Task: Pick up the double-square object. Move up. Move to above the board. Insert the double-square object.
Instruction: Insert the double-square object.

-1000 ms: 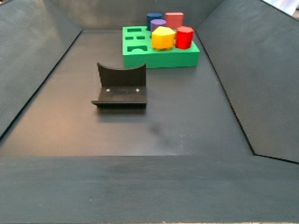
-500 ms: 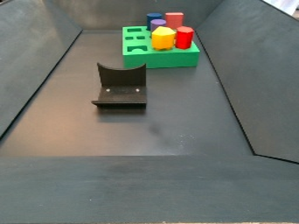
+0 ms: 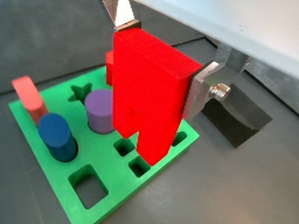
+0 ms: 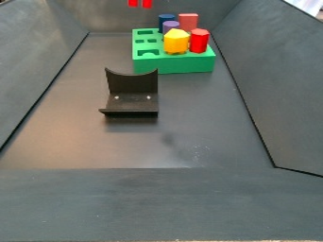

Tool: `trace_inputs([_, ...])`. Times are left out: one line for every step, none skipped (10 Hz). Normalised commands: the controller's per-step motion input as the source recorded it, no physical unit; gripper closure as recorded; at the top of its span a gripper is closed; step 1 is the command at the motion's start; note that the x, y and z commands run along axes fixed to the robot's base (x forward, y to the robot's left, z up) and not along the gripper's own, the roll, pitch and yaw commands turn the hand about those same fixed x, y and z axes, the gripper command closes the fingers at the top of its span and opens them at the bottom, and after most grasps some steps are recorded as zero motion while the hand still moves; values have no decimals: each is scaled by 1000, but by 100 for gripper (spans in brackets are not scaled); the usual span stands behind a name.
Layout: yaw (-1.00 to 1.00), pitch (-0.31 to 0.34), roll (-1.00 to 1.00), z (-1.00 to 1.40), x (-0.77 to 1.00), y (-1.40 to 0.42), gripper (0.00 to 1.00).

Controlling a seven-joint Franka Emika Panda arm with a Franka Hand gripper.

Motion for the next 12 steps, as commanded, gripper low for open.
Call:
trace_inputs([0, -126, 426, -463, 0, -106, 100])
trace_inputs([0, -117, 440, -449, -9, -80, 100])
trace_inputs([34, -81, 390, -537, -60, 0, 100])
trace_inputs([0, 46, 143, -51, 0, 20, 100])
trace_inputs([29, -47, 141, -237, -9, 0, 100])
trace_inputs([74, -111, 310, -631, -186, 0, 100])
trace_inputs([100, -140, 334, -631, -240, 0, 100])
trace_inputs([29, -49, 54, -191, -69, 3, 100])
trace_inputs([0, -26, 0, -114, 0, 0, 100])
trace_inputs([0, -57, 74, -303, 0, 0, 100])
trace_inputs([0, -76, 169, -426, 0, 0, 100])
trace_inputs([0, -64, 89, -277, 0, 0, 100])
